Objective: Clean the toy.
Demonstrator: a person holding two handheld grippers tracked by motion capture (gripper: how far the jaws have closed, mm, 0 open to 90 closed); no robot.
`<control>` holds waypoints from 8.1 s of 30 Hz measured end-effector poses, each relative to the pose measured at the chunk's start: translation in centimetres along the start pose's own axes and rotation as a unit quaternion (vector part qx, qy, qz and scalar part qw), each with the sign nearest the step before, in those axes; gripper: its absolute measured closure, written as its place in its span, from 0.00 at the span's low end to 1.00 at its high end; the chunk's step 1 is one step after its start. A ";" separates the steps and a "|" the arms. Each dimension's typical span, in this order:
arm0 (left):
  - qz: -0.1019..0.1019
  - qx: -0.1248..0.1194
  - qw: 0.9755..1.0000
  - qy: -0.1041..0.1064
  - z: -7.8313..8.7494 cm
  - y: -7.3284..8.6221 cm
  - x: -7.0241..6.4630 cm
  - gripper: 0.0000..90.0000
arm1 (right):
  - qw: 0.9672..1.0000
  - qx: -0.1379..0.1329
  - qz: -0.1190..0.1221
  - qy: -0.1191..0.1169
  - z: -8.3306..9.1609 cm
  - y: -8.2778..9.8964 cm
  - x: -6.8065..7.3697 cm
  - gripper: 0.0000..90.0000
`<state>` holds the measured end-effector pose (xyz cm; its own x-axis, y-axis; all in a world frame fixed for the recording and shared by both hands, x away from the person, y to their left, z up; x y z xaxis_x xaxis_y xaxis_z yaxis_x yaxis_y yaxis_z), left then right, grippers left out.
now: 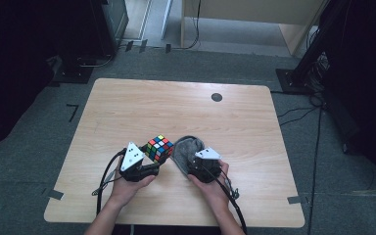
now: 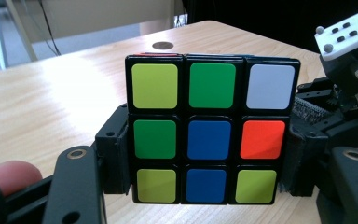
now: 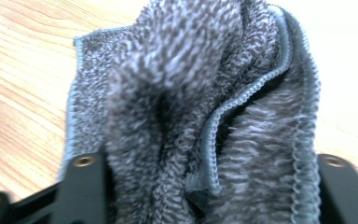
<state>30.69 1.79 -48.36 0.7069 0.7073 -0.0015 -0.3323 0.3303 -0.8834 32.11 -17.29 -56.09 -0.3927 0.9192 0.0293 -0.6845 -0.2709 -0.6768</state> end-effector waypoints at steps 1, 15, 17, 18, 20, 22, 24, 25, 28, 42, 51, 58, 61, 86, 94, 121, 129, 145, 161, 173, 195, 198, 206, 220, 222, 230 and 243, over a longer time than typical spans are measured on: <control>-0.004 0.000 1.000 0.005 0.1 0.1 -0.1 0.38 | 1.000 -0.002 0.001 -0.001 0.1 0.1 0.0 0.51; 0.021 -0.007 1.000 0.018 0.9 1.2 1.1 0.38 | 0.999 -0.017 0.033 0.000 1.0 0.2 0.0 0.86; 0.023 -0.011 1.000 0.015 1.2 1.1 1.3 0.37 | 0.999 -0.034 0.018 -0.011 1.7 0.0 -0.4 0.87; 0.022 -0.013 1.000 0.012 1.3 1.1 1.3 0.38 | 0.999 -0.045 0.012 -0.017 2.1 -0.2 -0.6 0.87; 0.025 -0.016 0.999 0.014 1.4 1.0 1.4 0.38 | 0.997 -0.068 0.010 -0.020 3.1 -0.7 -1.1 0.87; 0.028 -0.017 0.999 0.018 1.5 1.0 1.3 0.38 | 0.995 -0.097 -0.001 -0.033 4.5 -1.5 -1.4 0.87; 0.022 -0.017 0.999 0.021 1.5 1.0 1.1 0.38 | 0.991 -0.126 -0.013 -0.045 6.1 -2.4 -1.6 0.87; 0.019 -0.018 0.999 0.025 1.5 1.0 0.9 0.38 | 0.989 -0.138 -0.013 -0.053 6.9 -2.8 -1.5 0.87; 0.002 -0.018 0.999 0.035 1.4 1.0 0.2 0.38 | 0.983 -0.168 -0.005 -0.078 9.0 -4.1 -1.0 0.86; -0.109 -0.011 0.993 0.049 0.7 0.0 -4.9 0.38 | 0.968 -0.160 0.057 -0.186 11.9 -5.2 5.6 0.86; -0.093 -0.034 0.995 0.034 1.8 -0.6 -3.0 0.38 | 0.983 -0.133 0.004 -0.123 10.2 -4.6 1.2 0.85; -0.104 0.001 0.994 0.034 0.4 0.5 -3.6 0.38 | 0.956 -0.193 0.050 -0.215 13.3 -6.1 5.4 0.84; -0.089 -0.011 0.995 0.052 0.7 0.3 -3.6 0.38 | 0.957 -0.182 0.052 -0.221 12.7 -5.9 6.2 0.84; -0.071 -0.020 0.996 0.049 1.5 0.4 -2.9 0.38 | 0.973 -0.140 0.027 -0.179 10.0 -5.3 4.0 0.84; -0.084 -0.002 0.996 0.036 1.0 0.8 -3.1 0.38 | 0.968 -0.163 0.002 -0.191 11.4 -6.0 3.1 0.84; -0.104 -0.020 0.993 0.044 1.5 0.5 -3.9 0.38 | 0.963 -0.154 0.025 -0.221 10.8 -5.4 5.6 0.83; -0.090 -0.026 0.995 0.045 1.7 0.3 -3.1 0.38 | 0.975 -0.145 -0.022 -0.165 10.2 -5.3 2.0 0.83; -0.070 -0.063 0.993 0.076 2.6 -0.4 -3.3 0.38 | 0.981 -0.151 0.047 -0.113 10.2 -5.1 3.2 0.83; -0.101 -0.029 0.993 0.051 1.9 0.3 -3.7 0.38 | 0.973 -0.154 0.031 -0.168 10.2 -5.0 4.6 0.82; -0.106 -0.004 0.993 0.046 1.0 0.8 -3.8 0.38 | 0.961 -0.184 0.034 -0.204 12.2 -5.7 5.7 0.82; -0.116 -0.021 0.992 0.038 1.6 0.4 -3.9 0.38 | 0.961 -0.170 0.043 -0.213 11.9 -5.4 6.8 0.81; -0.121 -0.028 0.992 0.037 2.0 0.3 -3.9 0.38 | 0.964 -0.165 0.022 -0.207 11.0 -5.2 5.7 0.81; -0.115 -0.026 0.992 0.040 1.8 0.3 -3.7 0.38 | 0.974 -0.148 -0.029 -0.167 10.2 -5.1 2.5 0.82; -0.111 -0.053 0.991 0.056 2.6 -0.2 -3.7 0.38 | 0.978 -0.145 0.016 -0.152 10.1 -5.0 3.5 0.81; -0.098 -0.072 0.991 0.065 3.1 -0.6 -3.3 0.38 | 0.980 -0.139 0.004 -0.139 9.8 -4.9 2.3 0.81; -0.023 -0.111 0.988 0.105 4.5 -1.4 -1.4 0.38 | 0.973 -0.164 0.067 -0.150 10.0 -4.9 3.3 0.81; 0.004 -0.111 0.986 0.122 4.7 -1.4 -0.6 0.38 | 0.949 -0.155 0.186 -0.201 9.1 -3.4 6.9 0.82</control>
<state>27.84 3.86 -44.97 0.8436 0.5282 -0.0970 -0.2120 0.1615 -0.9638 26.12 -12.60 -46.93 -0.8175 0.5757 -0.0174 -0.2639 -0.4013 -0.8771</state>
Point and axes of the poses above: each handheld gripper's, and its own axes: z roughly backward along the jaws, y roughly out of its underside, x roughly to its left, the point moved 6 cm from there along -z, roughly forward along the jaws, and after that the axes turned 7 degrees about x, right-handed, at the moved point
